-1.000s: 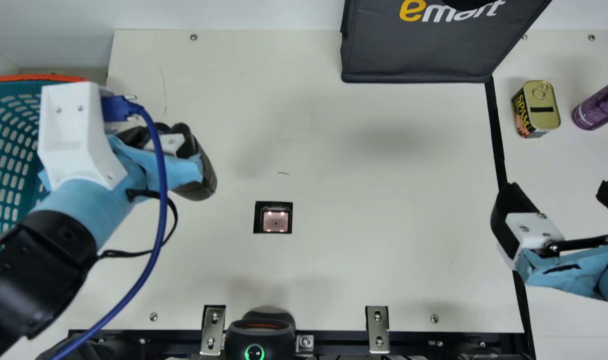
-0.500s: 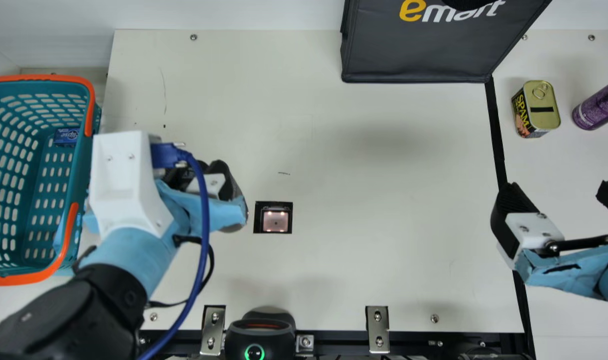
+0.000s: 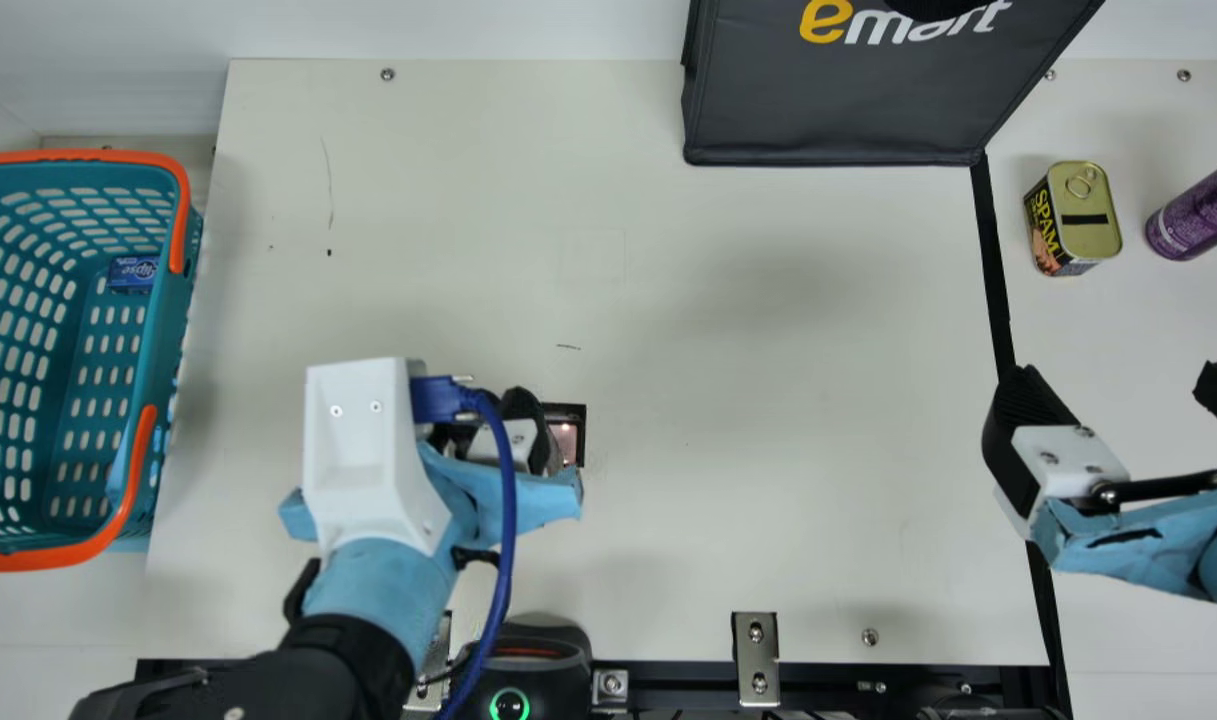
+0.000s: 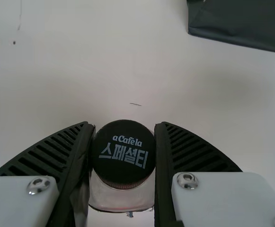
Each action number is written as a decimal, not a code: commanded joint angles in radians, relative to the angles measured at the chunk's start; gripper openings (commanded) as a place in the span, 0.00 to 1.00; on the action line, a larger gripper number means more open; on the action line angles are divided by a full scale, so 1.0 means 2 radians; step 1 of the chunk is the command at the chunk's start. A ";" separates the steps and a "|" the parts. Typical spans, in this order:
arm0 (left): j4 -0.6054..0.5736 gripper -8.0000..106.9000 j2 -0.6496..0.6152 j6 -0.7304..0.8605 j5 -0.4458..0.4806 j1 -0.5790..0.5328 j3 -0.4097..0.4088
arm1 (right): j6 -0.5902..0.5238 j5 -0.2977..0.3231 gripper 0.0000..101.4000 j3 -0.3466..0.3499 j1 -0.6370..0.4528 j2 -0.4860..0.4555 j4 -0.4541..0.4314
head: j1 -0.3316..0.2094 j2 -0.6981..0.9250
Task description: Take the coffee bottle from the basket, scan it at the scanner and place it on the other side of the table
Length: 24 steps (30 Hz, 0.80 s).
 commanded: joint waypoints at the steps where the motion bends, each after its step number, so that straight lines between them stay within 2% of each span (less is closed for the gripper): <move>1: 0.003 0.00 0.005 -0.015 0.001 -0.008 0.002 | 0.000 0.000 0.94 0.000 0.000 0.000 0.000 | -0.014 0.001; 9: 0.013 0.00 0.018 -0.036 0.001 -0.030 0.004 | 0.000 0.000 0.94 0.000 0.000 0.000 0.000 | -0.014 0.001; 24: 0.058 0.00 0.020 -0.013 0.001 -0.055 0.030 | 0.000 0.000 0.94 0.000 0.000 0.000 0.000 | -0.014 0.001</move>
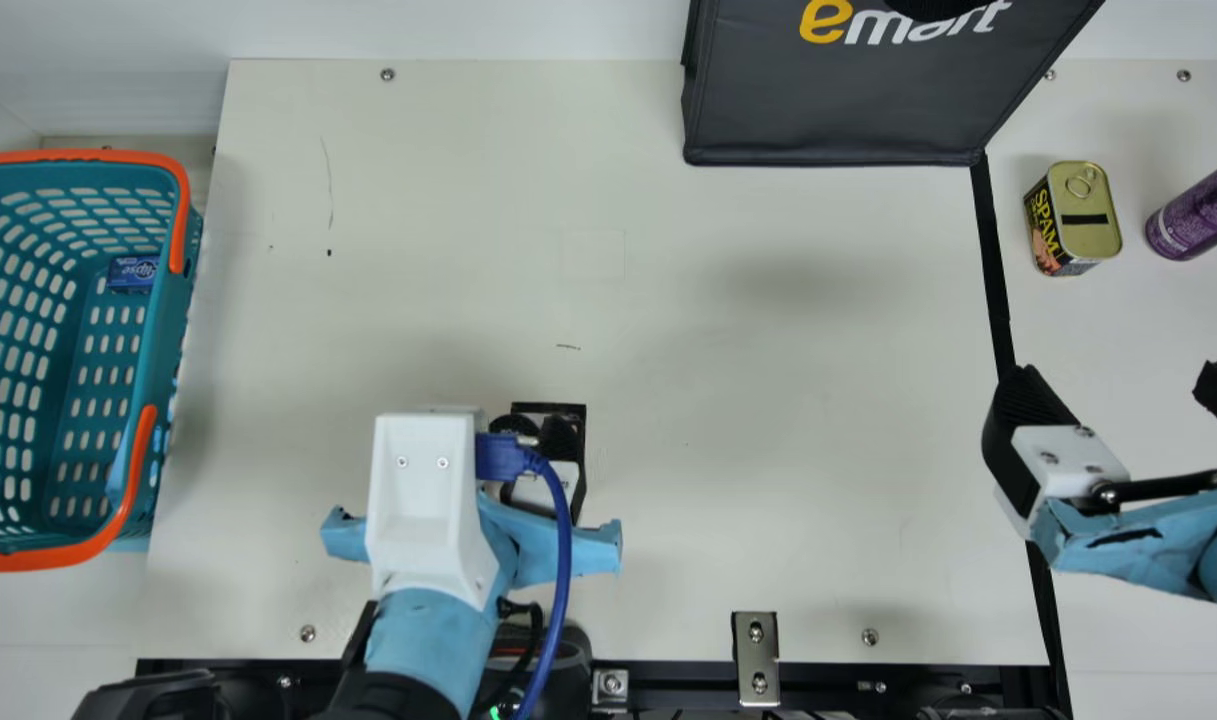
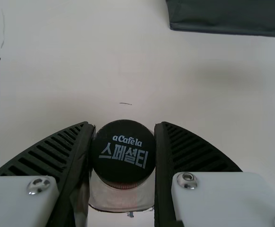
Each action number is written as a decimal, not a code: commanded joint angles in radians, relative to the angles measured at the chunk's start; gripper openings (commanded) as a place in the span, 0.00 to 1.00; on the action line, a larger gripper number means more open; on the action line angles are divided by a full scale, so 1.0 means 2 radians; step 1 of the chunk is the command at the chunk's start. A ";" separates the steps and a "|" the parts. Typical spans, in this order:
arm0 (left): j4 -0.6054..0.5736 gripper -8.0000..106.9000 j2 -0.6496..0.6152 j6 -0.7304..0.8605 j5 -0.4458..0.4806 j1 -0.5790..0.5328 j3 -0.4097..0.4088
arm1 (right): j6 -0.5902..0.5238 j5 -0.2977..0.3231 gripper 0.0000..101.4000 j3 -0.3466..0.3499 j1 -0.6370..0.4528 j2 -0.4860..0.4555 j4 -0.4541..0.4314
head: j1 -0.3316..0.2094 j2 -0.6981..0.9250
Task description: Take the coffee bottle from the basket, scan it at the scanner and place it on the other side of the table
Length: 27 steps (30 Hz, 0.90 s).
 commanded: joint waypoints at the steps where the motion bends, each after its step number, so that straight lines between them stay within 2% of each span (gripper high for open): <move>1: 0.004 0.00 0.001 0.002 0.001 -0.002 0.004 | 0.000 0.000 0.94 0.000 0.000 0.000 0.000 | -0.014 0.001; 14: 0.012 0.00 -0.005 0.001 0.001 -0.013 0.025 | 0.000 0.000 0.94 0.000 0.000 0.000 0.000 | -0.014 0.001; 27: 0.033 0.00 0.000 -0.004 -0.069 0.040 0.061 | 0.000 0.001 0.94 0.000 0.000 0.000 0.000 | -0.014 0.001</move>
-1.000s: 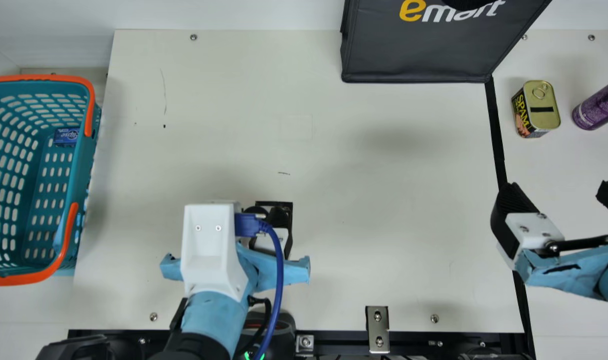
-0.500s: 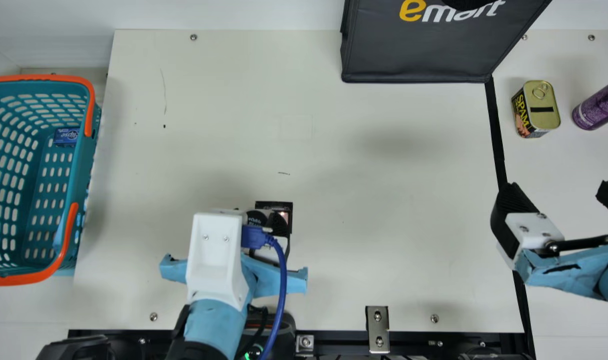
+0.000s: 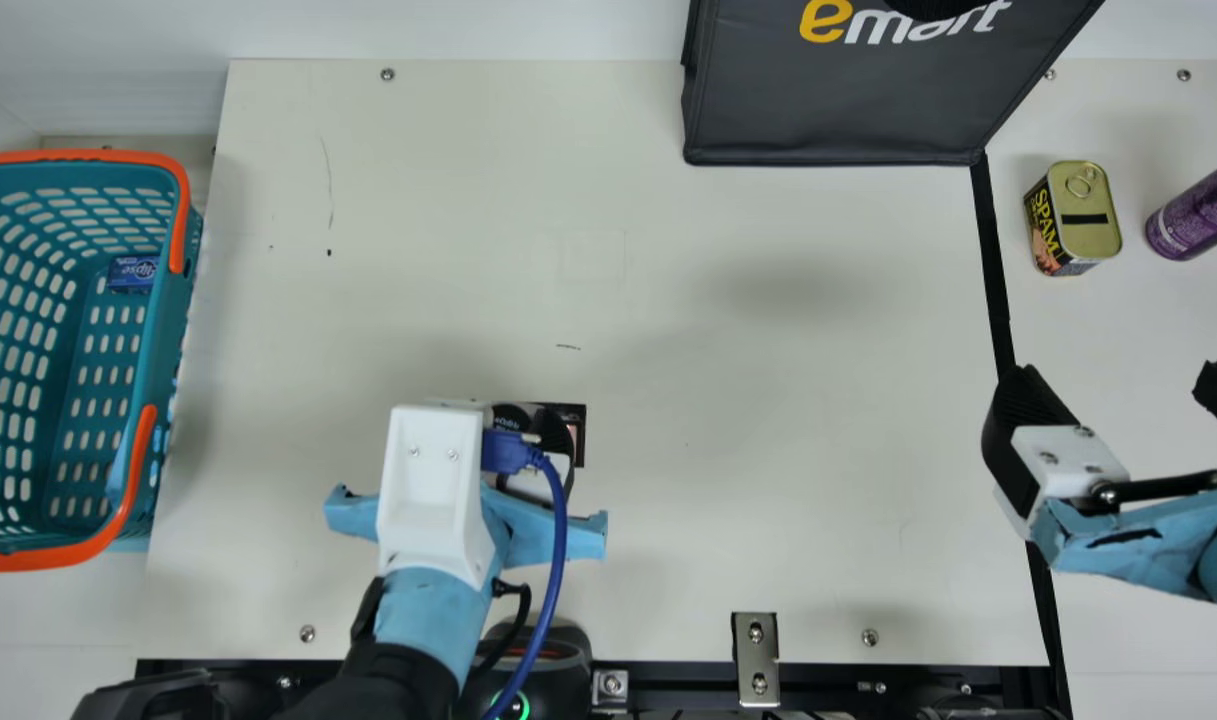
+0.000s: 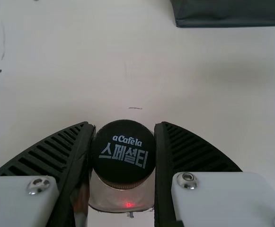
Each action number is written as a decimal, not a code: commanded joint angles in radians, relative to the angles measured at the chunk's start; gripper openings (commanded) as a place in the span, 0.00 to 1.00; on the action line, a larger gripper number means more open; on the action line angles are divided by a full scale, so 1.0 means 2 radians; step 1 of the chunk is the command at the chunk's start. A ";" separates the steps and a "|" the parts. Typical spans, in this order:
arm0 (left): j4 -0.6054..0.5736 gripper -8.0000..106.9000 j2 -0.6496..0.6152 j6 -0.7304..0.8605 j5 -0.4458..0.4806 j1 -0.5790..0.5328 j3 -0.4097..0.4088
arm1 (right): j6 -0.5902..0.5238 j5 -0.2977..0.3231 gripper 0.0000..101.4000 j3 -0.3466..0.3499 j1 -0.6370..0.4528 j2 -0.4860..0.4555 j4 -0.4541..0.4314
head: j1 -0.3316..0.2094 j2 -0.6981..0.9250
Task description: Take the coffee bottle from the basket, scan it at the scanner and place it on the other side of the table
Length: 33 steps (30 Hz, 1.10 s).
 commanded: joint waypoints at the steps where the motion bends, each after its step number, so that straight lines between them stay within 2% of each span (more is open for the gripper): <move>1: 0.003 0.00 0.002 -0.001 -0.011 0.008 0.003 | 0.000 0.000 0.94 0.000 0.000 0.000 0.000 | -0.014 0.001; 15: 0.018 0.00 0.014 -0.001 -0.060 0.047 0.021 | 0.000 0.000 0.94 0.000 0.000 0.000 0.000 | -0.014 0.001; 33: 0.012 0.52 0.016 0.012 -0.076 0.061 0.024 | 0.000 0.000 0.94 0.000 0.000 0.000 0.000 | -0.014 0.001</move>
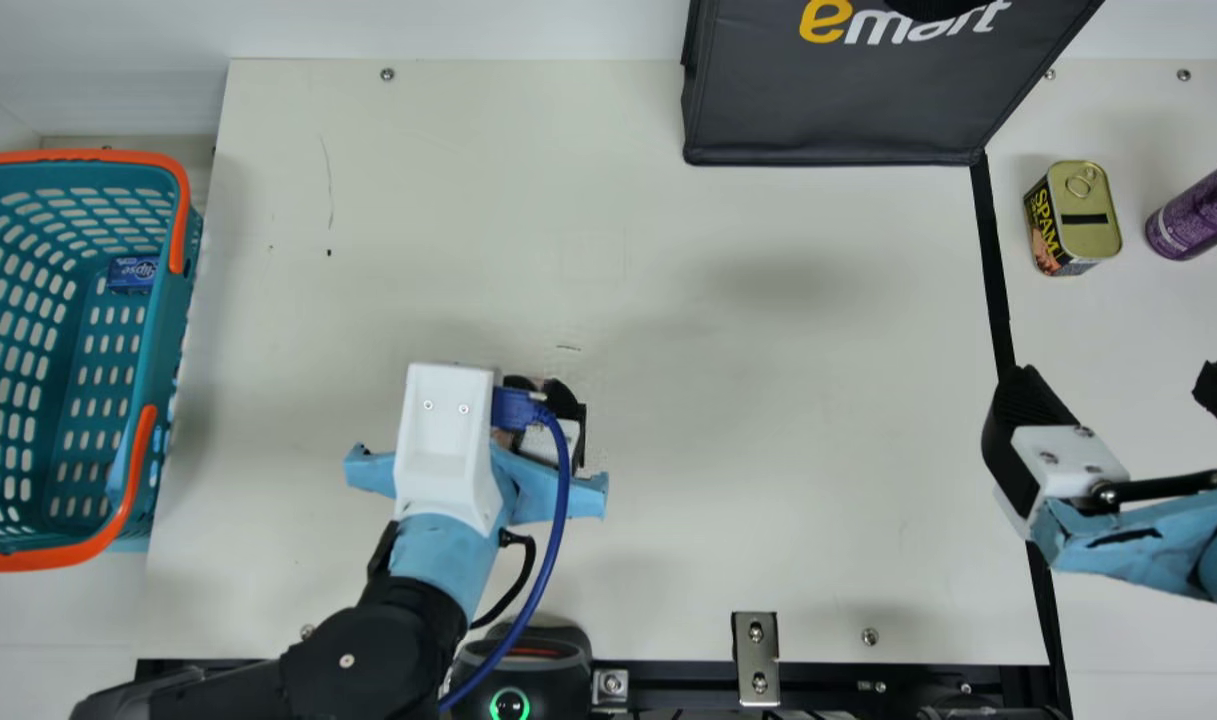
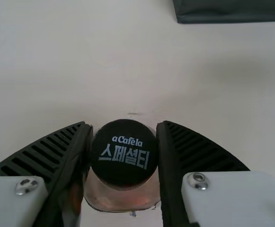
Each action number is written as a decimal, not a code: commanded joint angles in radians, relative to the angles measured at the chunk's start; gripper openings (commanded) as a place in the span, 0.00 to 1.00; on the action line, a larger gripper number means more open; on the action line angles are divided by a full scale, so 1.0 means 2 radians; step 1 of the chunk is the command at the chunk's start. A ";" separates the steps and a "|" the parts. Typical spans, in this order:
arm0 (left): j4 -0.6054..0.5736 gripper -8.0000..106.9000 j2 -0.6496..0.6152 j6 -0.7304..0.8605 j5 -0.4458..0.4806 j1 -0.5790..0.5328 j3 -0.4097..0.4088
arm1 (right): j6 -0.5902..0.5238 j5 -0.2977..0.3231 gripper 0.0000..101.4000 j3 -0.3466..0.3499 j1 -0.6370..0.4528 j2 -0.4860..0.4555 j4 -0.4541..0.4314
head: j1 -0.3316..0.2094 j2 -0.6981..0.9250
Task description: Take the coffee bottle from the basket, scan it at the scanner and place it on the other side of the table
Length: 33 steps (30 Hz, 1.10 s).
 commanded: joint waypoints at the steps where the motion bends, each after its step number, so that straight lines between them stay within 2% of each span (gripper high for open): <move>1: 0.000 0.55 -0.002 0.002 -0.001 0.001 -0.001 | 0.000 0.000 0.94 0.000 0.000 0.000 0.000 | -0.015 0.001; 12: -0.021 0.85 -0.044 0.037 -0.011 0.011 -0.009 | 0.000 0.000 0.94 0.000 0.000 0.000 0.000 | -0.015 0.001; 22: -0.082 0.85 -0.128 0.148 0.000 0.029 -0.022 | 0.000 0.000 0.94 0.000 0.000 0.000 0.000 | -0.015 0.001; 33: -0.173 0.85 -0.191 0.278 0.048 0.044 -0.053 | 0.000 0.000 0.94 0.000 0.000 0.000 0.000 | -0.015 0.001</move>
